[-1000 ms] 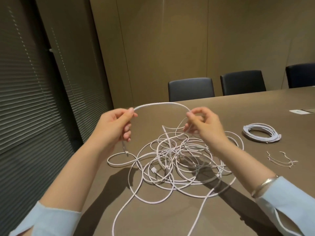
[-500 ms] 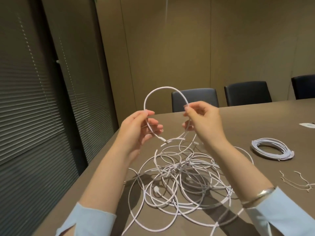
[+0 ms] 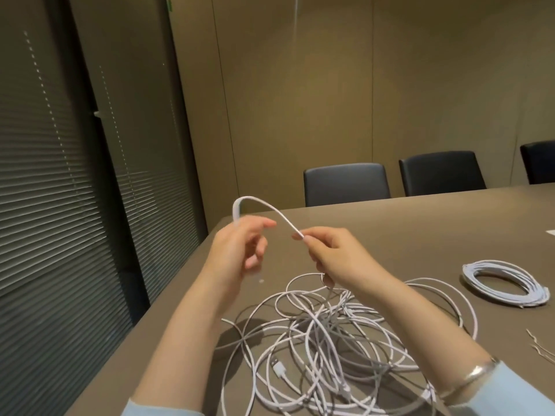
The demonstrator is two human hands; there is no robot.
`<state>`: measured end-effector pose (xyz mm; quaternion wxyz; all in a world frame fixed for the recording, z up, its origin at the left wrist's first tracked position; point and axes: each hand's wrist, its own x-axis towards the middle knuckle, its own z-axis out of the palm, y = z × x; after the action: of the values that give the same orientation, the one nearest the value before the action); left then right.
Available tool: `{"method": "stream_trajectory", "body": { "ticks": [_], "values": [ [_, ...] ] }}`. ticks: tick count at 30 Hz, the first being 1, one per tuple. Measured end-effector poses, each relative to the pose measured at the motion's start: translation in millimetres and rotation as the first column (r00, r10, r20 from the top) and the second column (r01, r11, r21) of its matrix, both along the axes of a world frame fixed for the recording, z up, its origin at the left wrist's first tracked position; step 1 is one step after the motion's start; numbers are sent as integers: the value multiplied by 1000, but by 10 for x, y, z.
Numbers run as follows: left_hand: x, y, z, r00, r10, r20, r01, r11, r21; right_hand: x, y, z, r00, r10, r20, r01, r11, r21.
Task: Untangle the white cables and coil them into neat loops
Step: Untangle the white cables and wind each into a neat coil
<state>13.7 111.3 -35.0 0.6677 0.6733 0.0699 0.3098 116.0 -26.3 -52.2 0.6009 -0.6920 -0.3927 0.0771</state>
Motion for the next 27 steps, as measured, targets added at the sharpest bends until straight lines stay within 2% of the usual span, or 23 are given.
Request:
{"method": "stream_trajectory", "body": {
  "ticks": [1, 3, 5, 7, 9, 12, 15, 17, 19, 21, 23, 24, 27],
  "values": [
    [-5, 30, -46, 994, 29, -107, -14, 990, 138, 11, 19, -7, 1000, -10, -8, 10, 1000, 24],
    [-30, 66, -146, 941, 21, -337, 117, 917, 382, 41, 20, -12, 999, -34, -24, 36, 997, 70],
    [-33, 40, -237, 857, -25, -515, 305, 830, 466, 74, 9, -22, 998, -53, -31, 55, 995, 83],
    [12, -37, -299, 817, -56, -573, 395, 779, 487, 94, -9, -21, 997, -54, -47, 57, 995, 82],
    [49, -98, -315, 824, -70, -562, 418, 745, 520, 109, -35, -13, 996, -56, -66, 60, 996, 68],
    [25, 0, -277, 861, 13, -508, 318, 767, 558, 141, -122, 6, 996, -63, -55, 62, 998, -14],
    [-22, 256, -289, 906, 198, -375, 8, 877, 481, 186, -223, 26, 994, -100, -34, 97, 993, -73],
    [-55, 405, -316, 886, 319, -337, -143, 879, 455, 205, -258, 50, 991, -133, -15, 131, 987, -92],
    [-98, 489, -321, 846, 387, -366, -172, 848, 501, 213, -281, 76, 988, -152, -13, 150, 984, -95],
    [-155, 523, -312, 770, 412, -487, -99, 831, 547, 214, -299, 96, 989, -150, -15, 148, 984, -102],
    [-186, 524, -303, 736, 341, -585, 2, 863, 505, 206, -315, 112, 989, -146, -18, 143, 984, -103],
    [-179, 503, -293, 765, 276, -582, 5, 901, 434, 204, -316, 117, 988, -153, -25, 150, 984, -95],
    [-110, 342, -219, 917, 30, -398, -9, 999, 53, 185, -287, 117, 977, -185, -108, 183, 983, -23]
  ]
}}
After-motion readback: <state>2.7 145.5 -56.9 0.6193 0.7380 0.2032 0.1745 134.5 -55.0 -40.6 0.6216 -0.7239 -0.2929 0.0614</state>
